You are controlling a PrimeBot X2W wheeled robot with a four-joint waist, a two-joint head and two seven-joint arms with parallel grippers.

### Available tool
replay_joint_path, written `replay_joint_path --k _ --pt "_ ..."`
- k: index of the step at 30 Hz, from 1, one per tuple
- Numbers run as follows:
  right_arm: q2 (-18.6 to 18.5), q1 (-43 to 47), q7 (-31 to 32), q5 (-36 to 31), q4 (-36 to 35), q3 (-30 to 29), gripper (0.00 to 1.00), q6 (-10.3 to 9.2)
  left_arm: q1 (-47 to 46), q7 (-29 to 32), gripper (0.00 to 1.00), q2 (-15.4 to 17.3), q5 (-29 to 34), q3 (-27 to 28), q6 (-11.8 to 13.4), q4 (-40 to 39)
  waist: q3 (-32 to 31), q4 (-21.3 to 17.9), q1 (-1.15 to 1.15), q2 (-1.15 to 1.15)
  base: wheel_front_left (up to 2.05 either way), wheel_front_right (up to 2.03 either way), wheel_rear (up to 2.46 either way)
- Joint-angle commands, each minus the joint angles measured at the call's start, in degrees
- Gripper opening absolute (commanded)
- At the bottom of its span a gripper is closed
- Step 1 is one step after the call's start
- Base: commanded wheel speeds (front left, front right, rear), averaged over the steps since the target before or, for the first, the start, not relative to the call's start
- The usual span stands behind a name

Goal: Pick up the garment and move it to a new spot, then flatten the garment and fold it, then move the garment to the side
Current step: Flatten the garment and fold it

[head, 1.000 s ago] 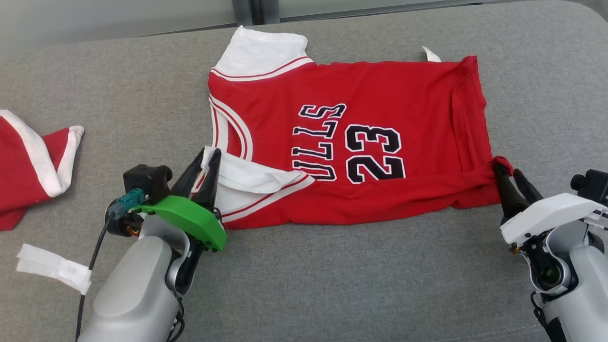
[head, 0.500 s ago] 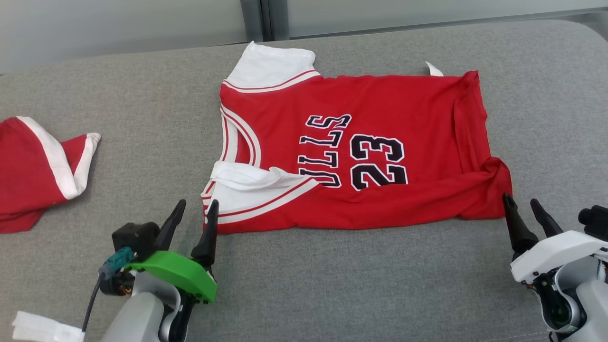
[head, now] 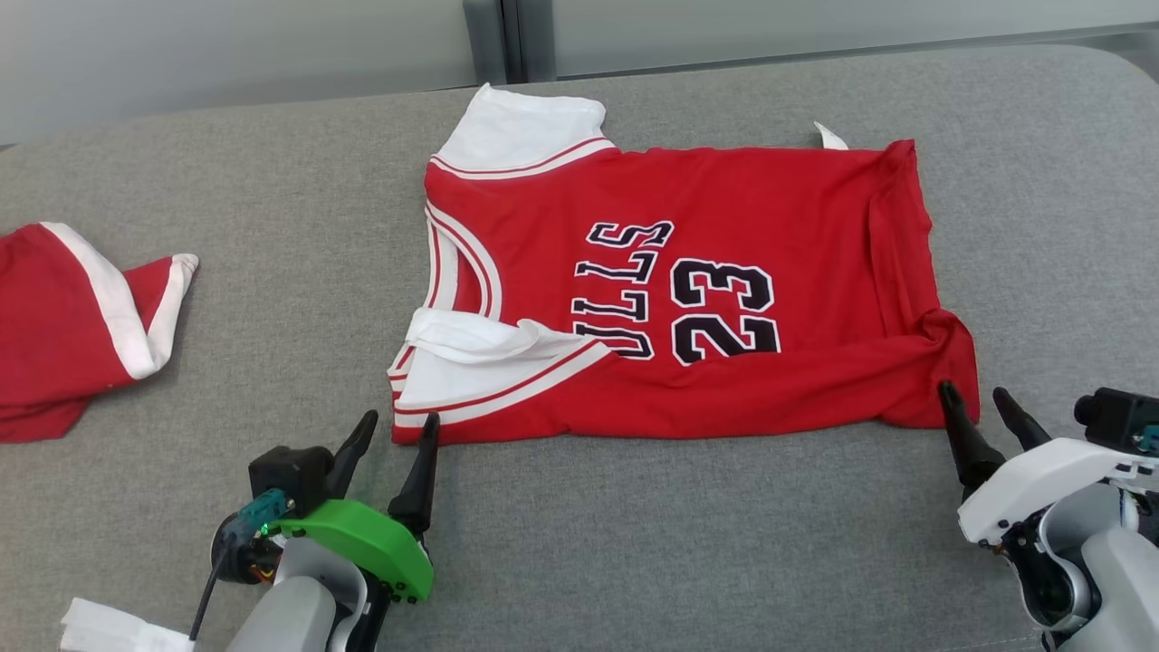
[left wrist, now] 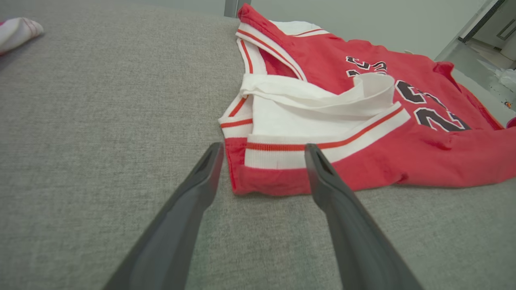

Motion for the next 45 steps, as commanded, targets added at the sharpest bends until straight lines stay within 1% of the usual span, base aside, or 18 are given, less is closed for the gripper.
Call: replay_joint_path --k 1,7,10,11,12,13,14,20,24,26,30,34,38,39,40,41,42,45 --pt "-0.1 -1.3 0.0 -0.9 1.2 0.5 1.0 -0.06 -1.4 0.1 1.0 -0.1 0.1 -0.3 -0.2 1.3 0.4 0.1 0.0 0.0 0.0 0.0 0.0" --pt "-0.1 -4.9 -1.2 -4.2 7.3 3.3 1.0 -0.06 -5.2 0.7 1.0 -0.9 -0.6 -2.2 -0.4 8.1 1.3 0.2 0.0 0.0 0.0 0.0 0.0" --pt "0.6 -5.9 -1.7 -4.1 9.8 4.4 1.0 -0.06 -6.5 0.9 1.0 -1.4 -1.3 -3.1 -0.4 11.5 1.5 0.1 0.0 0.0 0.0 0.0 0.0" --pt "0.7 -6.3 -2.0 -3.9 10.4 5.0 0.47 -0.06 -6.9 0.9 0.58 -1.6 -1.8 -3.3 -0.5 12.4 1.6 0.0 0.0 0.0 0.0 0.0 0.0" --pt "0.8 -6.6 -2.3 -3.7 10.7 5.4 0.14 -0.06 -7.2 0.8 0.4 -1.8 -2.2 -3.5 -0.5 12.9 1.5 0.0 0.0 0.0 0.0 0.0 0.0" --pt "0.9 -6.8 -2.9 -3.1 10.9 6.0 0.0 -0.06 -7.5 0.7 0.04 -2.0 -2.7 -3.8 -0.5 13.2 1.5 -0.1 0.0 0.0 0.0 0.0 0.0" --pt "0.9 -6.8 -3.3 -2.8 11.2 6.4 0.0 -0.06 -7.6 0.5 0.0 -2.0 -2.9 -4.1 -0.5 13.4 1.4 -0.1 0.0 0.0 0.0 0.0 0.0" --pt "0.1 -4.9 -6.7 -0.5 10.8 8.3 0.0 -0.06 -6.3 -0.2 0.0 -0.8 -5.5 -5.6 -0.5 12.6 -1.4 -0.2 0.0 0.0 0.0 0.0 0.0" --pt "-0.8 -1.9 -7.8 1.3 8.4 8.5 0.0 -0.06 -3.2 -0.4 0.0 0.7 -6.9 -4.4 -0.5 9.8 -3.6 -0.5 0.0 0.0 0.0 0.0 0.0" --pt "-1.5 0.6 -7.9 2.3 6.4 8.2 0.0 -0.08 -0.4 -0.5 0.0 1.4 -7.1 -2.9 -0.4 7.2 -4.6 -0.5 0.0 0.0 0.0 0.0 0.0" --pt "-2.4 5.7 -7.3 3.3 2.7 7.6 0.0 -0.08 5.6 -0.5 0.0 1.8 -6.1 -1.2 0.2 2.2 -5.7 -0.3 0.0 0.0 0.0 0.0 0.0" --pt "-3.1 11.4 -5.8 3.3 -1.8 5.7 0.0 -0.08 11.8 -0.5 0.0 1.6 -5.9 0.5 1.6 -2.9 -6.2 -0.2 0.0 0.0 0.0 0.0 0.0" --pt "-2.2 15.3 -3.1 3.1 -4.4 3.1 0.0 -0.09 15.9 -0.5 0.0 1.4 -5.2 0.0 2.6 -6.3 -6.3 0.1 0.0 0.0 0.0 0.0 0.0" --pt "-2.0 15.7 -2.7 2.8 -4.9 2.5 0.11 -0.08 16.2 -0.5 0.0 1.3 -5.1 -0.2 2.7 -6.7 -6.4 0.2 0.0 0.0 0.0 0.0 0.0" --pt "-1.7 16.2 -2.4 2.2 -5.4 1.8 0.78 -0.08 16.4 -0.5 0.51 1.3 -4.8 -0.5 2.9 -7.1 -6.4 0.3 0.0 0.0 0.0 0.0 0.0" --pt "-1.2 16.5 -2.1 1.9 -5.7 1.4 1.0 -0.08 16.4 -0.5 0.97 1.3 -4.5 -0.7 3.1 -7.4 -6.4 0.4 0.0 0.0 0.0 0.0 0.0" --pt "-0.7 16.6 -1.9 1.4 -6.3 0.9 1.0 -0.08 16.2 -0.5 1.0 1.1 -4.7 -0.7 3.1 -7.8 -6.5 0.5 0.0 0.0 0.0 0.0 0.0" --pt "0.3 16.4 -2.2 -0.5 -8.1 -0.3 1.0 -0.07 15.4 -0.5 1.0 0.7 -3.4 -0.3 3.3 -9.4 -6.9 0.6 0.0 0.0 0.0 0.0 0.0"
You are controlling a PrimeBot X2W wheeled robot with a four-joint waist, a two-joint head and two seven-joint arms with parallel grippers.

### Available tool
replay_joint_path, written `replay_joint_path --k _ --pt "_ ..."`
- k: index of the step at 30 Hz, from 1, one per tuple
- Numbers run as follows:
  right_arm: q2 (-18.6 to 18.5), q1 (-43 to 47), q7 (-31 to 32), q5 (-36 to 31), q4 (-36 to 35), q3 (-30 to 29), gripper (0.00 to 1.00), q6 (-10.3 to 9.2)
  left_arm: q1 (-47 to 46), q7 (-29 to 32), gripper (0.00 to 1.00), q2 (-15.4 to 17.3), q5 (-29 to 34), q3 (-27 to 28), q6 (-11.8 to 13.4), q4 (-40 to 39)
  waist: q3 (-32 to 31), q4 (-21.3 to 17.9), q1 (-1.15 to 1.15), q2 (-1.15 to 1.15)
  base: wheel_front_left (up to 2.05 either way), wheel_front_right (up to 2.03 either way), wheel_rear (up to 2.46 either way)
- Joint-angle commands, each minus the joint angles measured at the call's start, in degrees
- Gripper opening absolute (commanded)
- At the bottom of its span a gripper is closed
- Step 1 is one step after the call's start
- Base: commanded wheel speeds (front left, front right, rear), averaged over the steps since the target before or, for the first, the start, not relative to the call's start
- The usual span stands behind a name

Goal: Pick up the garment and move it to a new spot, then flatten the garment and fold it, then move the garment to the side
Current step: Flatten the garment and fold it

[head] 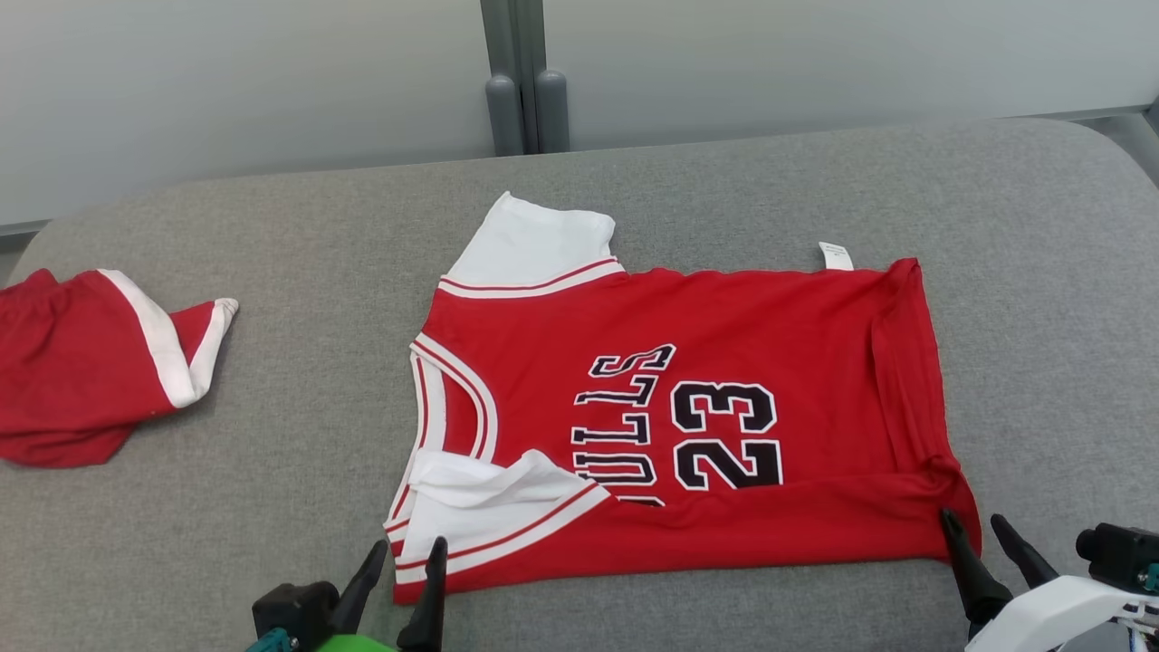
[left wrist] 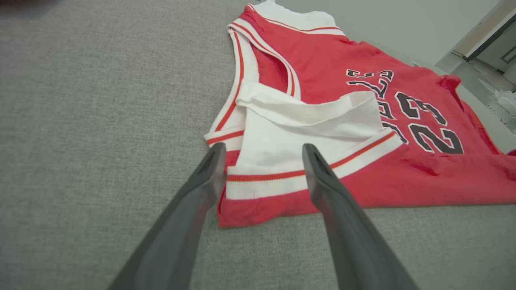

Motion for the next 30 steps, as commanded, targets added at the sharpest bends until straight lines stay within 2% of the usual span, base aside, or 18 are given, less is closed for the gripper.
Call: replay_joint_path --k 1,6,20,30 --pt "0.2 0.0 -0.6 -1.4 -1.1 -0.4 1.0 -0.08 -0.9 -0.2 1.0 0.1 1.1 0.5 0.3 -1.0 -0.4 0.0 0.0 0.0 0.0 0.0 0.0" --pt "1.3 -1.1 -2.6 -5.9 -4.5 -1.2 1.0 -0.08 -1.5 -0.2 1.0 0.0 4.4 3.0 1.1 -4.7 -1.7 0.0 0.0 0.0 0.0 0.0 0.0" --pt "6.3 -3.1 -10.0 -20.7 -12.1 -1.9 1.0 -0.08 -1.3 -0.2 1.0 1.1 14.4 15.2 3.6 -14.0 -3.0 0.3 0.0 0.0 0.0 0.0 0.0" --pt "8.8 -0.5 -10.5 -25.0 -16.7 -5.7 1.0 -0.08 1.0 -0.2 1.0 0.6 17.9 19.9 1.9 -15.8 -3.4 0.9 0.0 0.0 0.0 0.0 0.0"
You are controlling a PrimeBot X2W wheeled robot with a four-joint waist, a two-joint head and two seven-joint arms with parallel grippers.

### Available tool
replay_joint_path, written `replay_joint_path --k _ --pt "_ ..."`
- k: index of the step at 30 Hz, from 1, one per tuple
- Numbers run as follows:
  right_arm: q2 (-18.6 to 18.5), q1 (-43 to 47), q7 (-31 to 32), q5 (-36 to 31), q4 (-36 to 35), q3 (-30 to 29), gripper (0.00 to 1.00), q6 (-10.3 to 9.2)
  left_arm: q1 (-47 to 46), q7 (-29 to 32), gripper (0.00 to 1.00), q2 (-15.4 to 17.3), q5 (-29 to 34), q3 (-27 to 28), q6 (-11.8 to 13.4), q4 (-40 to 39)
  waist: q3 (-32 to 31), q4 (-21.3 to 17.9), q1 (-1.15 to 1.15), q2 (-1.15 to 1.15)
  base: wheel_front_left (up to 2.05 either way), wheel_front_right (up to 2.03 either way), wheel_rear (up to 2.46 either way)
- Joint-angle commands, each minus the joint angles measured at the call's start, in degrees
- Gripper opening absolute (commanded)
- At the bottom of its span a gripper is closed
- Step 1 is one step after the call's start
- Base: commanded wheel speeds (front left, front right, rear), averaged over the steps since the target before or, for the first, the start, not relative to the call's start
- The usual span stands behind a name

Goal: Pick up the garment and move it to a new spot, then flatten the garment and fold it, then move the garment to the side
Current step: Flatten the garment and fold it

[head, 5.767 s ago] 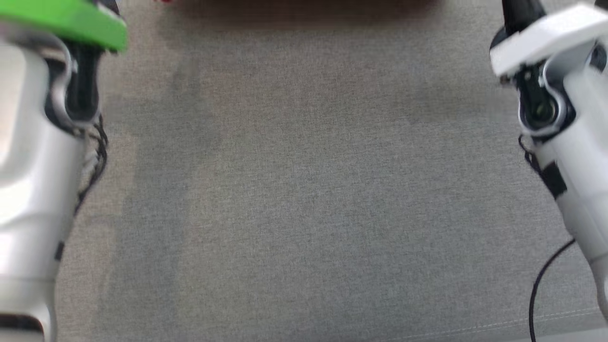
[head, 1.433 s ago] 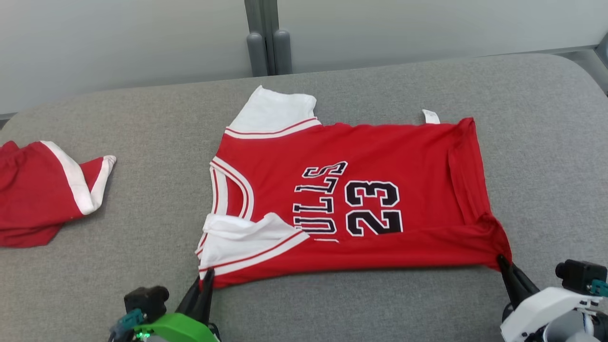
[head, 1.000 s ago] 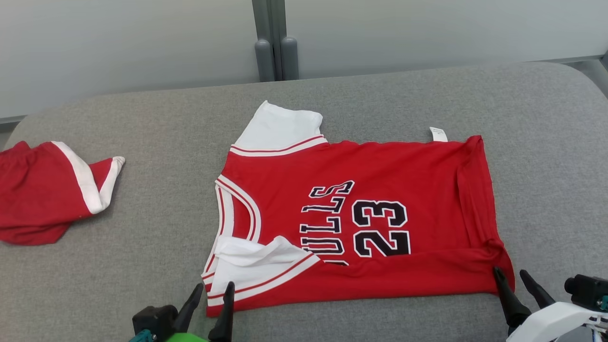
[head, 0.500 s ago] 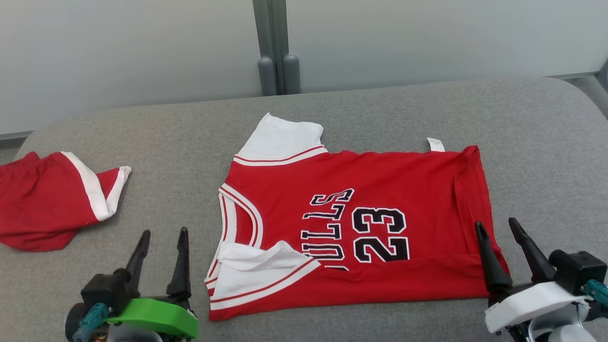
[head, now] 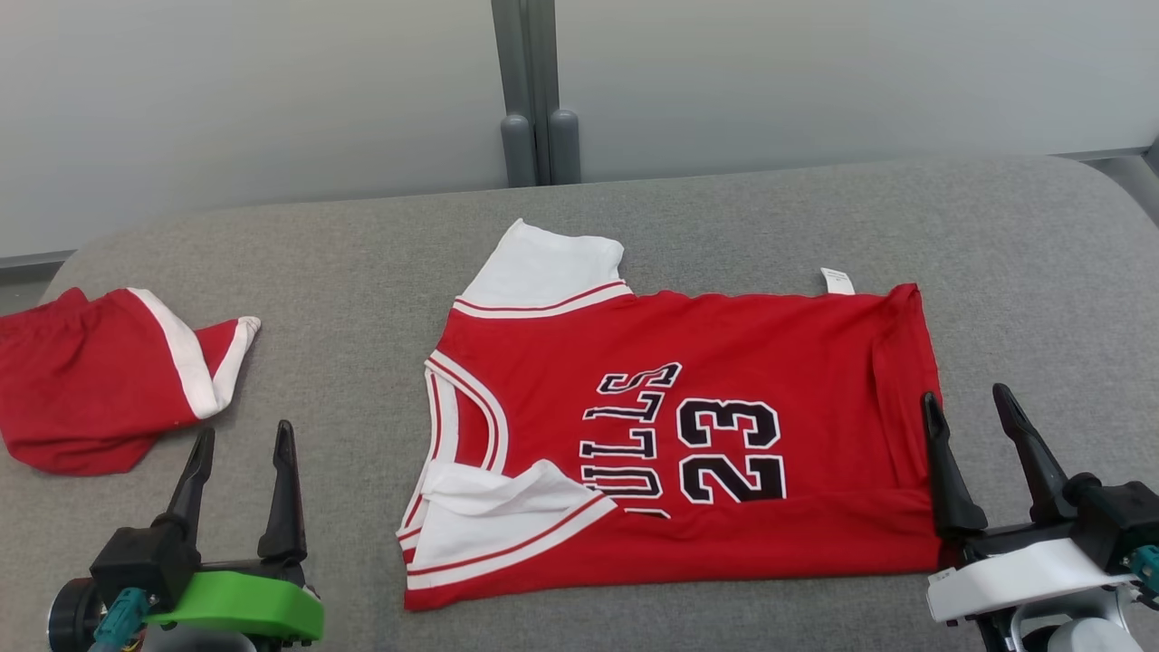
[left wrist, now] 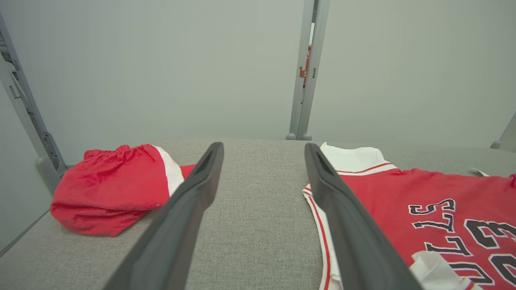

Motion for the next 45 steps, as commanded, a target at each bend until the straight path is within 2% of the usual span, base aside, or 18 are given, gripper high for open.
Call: replay_joint_path --k 1,11,28,36,41,45 --pt "0.3 0.8 -0.2 -0.6 -0.6 -0.4 1.0 -0.08 1.1 -0.2 1.0 0.2 0.4 0.7 -0.5 -0.1 0.0 0.1 0.0 0.0 0.0 0.0 0.0" --pt "2.0 4.1 -0.3 -1.2 -0.1 -2.1 1.0 -0.08 4.2 -0.2 1.0 -1.2 1.4 3.0 -3.1 0.7 -0.4 0.7 0.0 0.0 0.0 0.0 0.0" --pt "2.2 3.3 -0.3 -1.1 2.3 -2.2 1.0 -0.08 3.1 -0.2 1.0 -3.2 2.9 4.7 -4.7 2.7 -0.3 0.8 0.0 0.0 0.0 0.0 0.0" --pt "-0.7 -3.6 1.5 -0.8 6.4 -2.7 1.0 -0.08 -5.1 0.0 1.0 0.1 2.9 2.2 -5.4 5.1 1.2 -0.9 0.0 0.0 0.0 0.0 0.0" --pt "-1.7 -11.6 5.9 1.2 10.8 -4.0 1.0 -0.08 -15.7 2.6 1.0 3.9 3.0 -2.6 -5.7 6.7 4.5 -2.4 0.0 0.0 0.0 0.0 0.0" --pt "-2.8 -18.7 8.0 1.5 14.0 -3.4 1.0 -0.08 -25.6 5.3 1.0 6.9 0.5 -8.1 -5.7 7.5 8.6 -3.7 0.0 0.0 0.0 0.0 0.0"
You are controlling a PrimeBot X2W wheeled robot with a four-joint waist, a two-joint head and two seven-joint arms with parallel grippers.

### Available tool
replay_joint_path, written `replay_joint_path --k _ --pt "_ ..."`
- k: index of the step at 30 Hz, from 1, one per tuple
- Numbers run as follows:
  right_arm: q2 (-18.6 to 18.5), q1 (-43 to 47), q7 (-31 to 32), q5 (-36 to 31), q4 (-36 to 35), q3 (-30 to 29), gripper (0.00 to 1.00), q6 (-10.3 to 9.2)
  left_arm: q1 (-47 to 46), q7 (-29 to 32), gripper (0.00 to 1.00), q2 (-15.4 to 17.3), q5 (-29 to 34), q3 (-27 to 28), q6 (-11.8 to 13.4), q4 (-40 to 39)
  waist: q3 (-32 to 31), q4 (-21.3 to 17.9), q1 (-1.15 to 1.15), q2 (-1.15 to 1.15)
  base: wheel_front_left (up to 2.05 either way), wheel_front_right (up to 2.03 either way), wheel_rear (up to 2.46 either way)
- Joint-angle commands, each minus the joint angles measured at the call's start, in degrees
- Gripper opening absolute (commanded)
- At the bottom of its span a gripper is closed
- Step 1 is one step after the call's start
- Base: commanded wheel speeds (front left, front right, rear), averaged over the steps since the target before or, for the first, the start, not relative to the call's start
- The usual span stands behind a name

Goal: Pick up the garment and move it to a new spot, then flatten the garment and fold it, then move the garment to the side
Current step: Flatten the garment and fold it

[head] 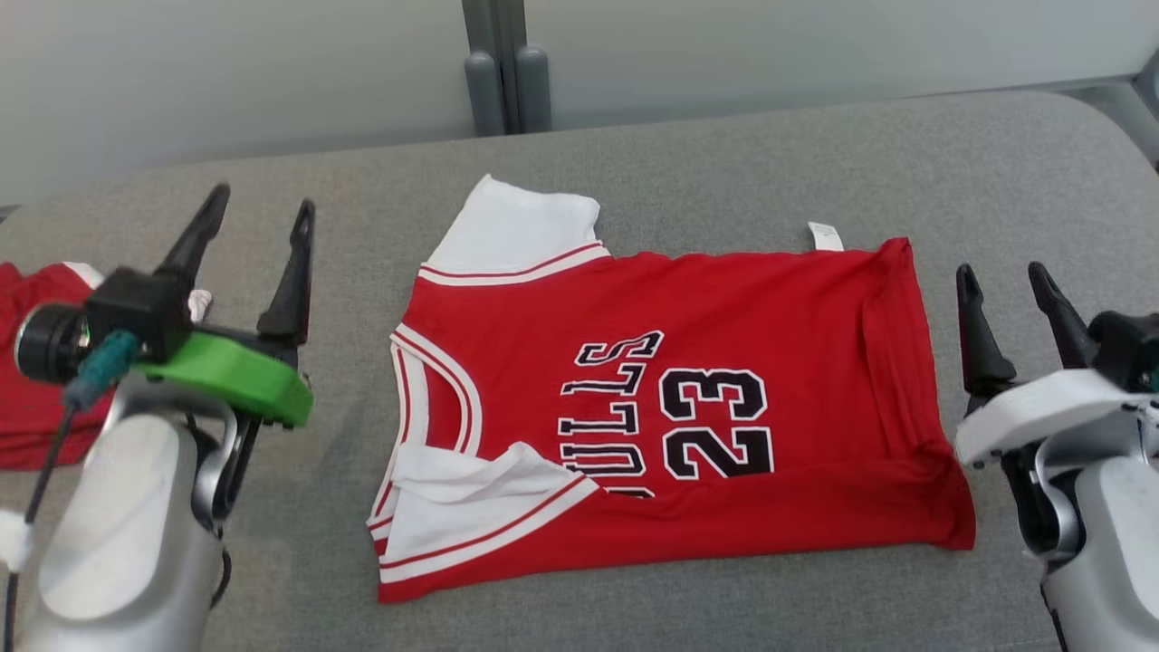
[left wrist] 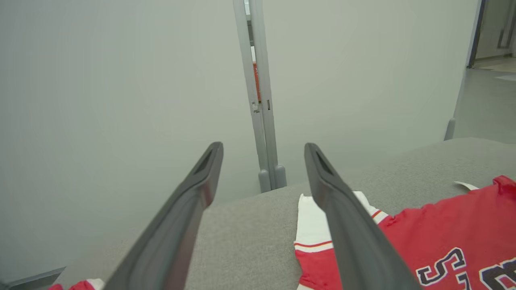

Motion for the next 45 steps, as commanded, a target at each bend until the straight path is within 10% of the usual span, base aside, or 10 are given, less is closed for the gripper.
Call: replay_joint_path --k 1,21,45 --pt "-0.4 -2.3 0.7 0.0 1.2 0.2 1.0 -0.08 -3.3 0.8 1.0 1.1 -1.6 -1.9 -0.2 0.4 4.4 -2.0 0.0 0.0 0.0 0.0 0.0" --pt "4.3 -33.3 6.7 -1.6 26.1 6.9 1.0 -0.08 -39.0 13.5 1.0 11.7 -22.9 -31.2 -0.1 18.7 22.5 -11.6 0.0 0.0 0.0 0.0 0.0" --pt "9.4 -48.1 0.0 6.5 43.8 16.4 1.0 -0.08 -51.1 16.1 1.0 14.2 -34.2 -46.4 -0.1 34.8 29.3 -17.1 0.0 0.0 0.0 0.0 0.0"
